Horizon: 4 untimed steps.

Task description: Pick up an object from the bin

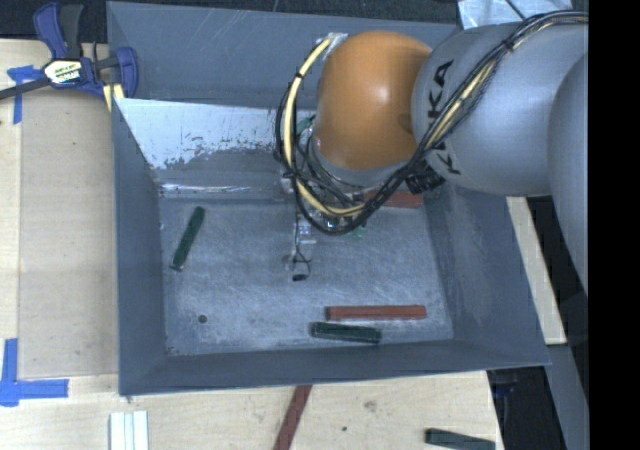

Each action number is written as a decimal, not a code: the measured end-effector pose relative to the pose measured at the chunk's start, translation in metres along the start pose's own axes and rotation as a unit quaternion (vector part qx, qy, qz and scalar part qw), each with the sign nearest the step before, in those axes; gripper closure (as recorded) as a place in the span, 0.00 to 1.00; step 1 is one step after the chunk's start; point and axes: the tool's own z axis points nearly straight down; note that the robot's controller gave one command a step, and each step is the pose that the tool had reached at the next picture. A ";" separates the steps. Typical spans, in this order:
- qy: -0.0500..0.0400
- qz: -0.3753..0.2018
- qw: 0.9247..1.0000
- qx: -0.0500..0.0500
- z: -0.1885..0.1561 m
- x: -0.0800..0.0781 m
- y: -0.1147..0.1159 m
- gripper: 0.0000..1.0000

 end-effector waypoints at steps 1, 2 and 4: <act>-0.004 0.001 1.000 0.000 -0.004 -0.002 0.000 0.00; -0.004 -0.031 1.000 0.000 0.067 -0.007 -0.084 1.00; -0.003 0.071 0.997 -0.001 0.041 0.008 -0.051 0.00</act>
Offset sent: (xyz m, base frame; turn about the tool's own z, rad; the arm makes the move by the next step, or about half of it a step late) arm 0.0066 -0.0825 -0.0668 -0.0642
